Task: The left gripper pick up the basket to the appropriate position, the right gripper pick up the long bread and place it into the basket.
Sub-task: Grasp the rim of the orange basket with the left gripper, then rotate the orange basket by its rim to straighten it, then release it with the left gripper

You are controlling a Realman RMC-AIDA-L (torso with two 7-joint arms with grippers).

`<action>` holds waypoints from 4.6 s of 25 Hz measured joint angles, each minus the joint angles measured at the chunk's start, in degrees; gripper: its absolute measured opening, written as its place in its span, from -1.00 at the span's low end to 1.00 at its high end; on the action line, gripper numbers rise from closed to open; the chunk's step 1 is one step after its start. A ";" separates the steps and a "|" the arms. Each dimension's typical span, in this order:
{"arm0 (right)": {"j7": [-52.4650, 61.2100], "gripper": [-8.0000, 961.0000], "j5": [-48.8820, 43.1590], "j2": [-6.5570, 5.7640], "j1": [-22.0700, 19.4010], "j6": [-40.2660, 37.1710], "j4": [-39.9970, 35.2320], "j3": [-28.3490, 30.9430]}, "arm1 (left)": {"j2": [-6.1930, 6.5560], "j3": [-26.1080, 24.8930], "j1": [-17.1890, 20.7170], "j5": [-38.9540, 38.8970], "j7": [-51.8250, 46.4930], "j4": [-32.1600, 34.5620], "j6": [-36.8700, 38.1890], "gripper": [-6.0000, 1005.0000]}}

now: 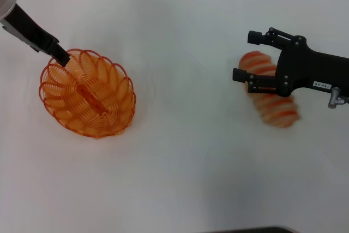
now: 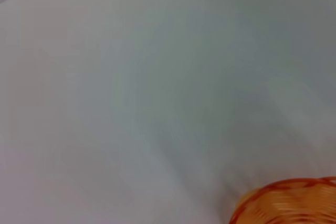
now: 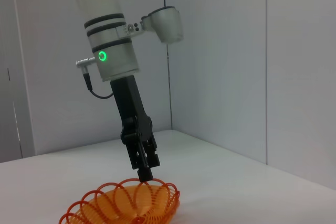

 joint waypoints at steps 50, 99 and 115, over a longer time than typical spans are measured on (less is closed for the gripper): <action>-0.09 0.96 -0.08 -0.08 -0.27 0.87 0.00 -0.35 | -0.44 3.02 -0.02 -0.01 -0.13 -7.06 -5.76 -0.76; -3.74 0.96 0.27 -0.19 -0.65 -0.79 -0.22 -1.20 | -8.83 -17.74 15.98 -11.52 -19.82 14.47 -1.36 -0.88; -5.71 0.96 0.29 0.01 -0.52 -0.23 0.57 -1.32 | -8.89 -14.74 19.12 -13.53 -24.45 13.19 -6.39 -0.83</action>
